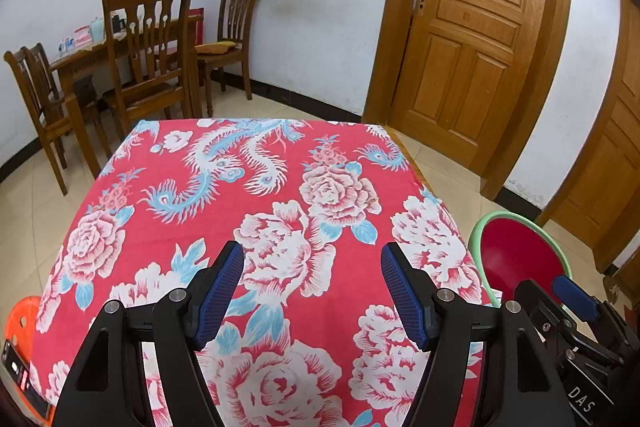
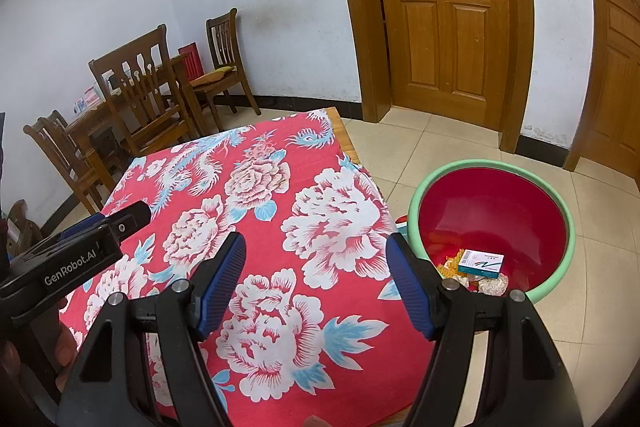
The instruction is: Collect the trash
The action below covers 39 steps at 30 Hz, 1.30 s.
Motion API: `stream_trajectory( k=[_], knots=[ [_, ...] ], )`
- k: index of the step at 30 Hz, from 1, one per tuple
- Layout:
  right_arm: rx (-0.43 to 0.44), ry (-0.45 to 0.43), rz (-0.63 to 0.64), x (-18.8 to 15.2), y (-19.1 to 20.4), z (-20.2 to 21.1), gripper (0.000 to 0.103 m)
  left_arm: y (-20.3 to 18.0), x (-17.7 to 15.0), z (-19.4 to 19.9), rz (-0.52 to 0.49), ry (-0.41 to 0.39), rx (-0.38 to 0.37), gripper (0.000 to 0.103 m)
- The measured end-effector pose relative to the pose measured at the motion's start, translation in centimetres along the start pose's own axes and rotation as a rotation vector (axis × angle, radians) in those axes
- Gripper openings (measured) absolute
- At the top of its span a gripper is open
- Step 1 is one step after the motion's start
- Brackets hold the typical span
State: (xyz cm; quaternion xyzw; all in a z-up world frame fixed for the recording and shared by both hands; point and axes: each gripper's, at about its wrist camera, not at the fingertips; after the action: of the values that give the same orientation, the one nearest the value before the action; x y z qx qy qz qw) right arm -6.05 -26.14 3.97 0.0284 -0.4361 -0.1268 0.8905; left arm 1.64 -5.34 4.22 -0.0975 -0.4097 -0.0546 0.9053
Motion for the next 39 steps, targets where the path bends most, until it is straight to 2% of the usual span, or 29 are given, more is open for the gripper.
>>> stream_trajectory(
  k=[39],
  knots=[
    [0.002,0.002,0.004,-0.15,0.59,-0.15,0.073,0.37,0.01,-0.11,0.007,0.004,0.003,0.072]
  ],
)
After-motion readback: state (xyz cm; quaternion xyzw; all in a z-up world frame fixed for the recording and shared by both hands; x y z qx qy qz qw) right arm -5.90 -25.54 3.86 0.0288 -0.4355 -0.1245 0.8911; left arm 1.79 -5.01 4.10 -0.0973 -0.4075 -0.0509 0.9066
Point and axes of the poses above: each gripper's, at about its wrist camera, not at the fingertips, and z roughly against the way its jaws point, y to its left, x to its top, and after that the axes turned 2 degrees about -x, right-handed
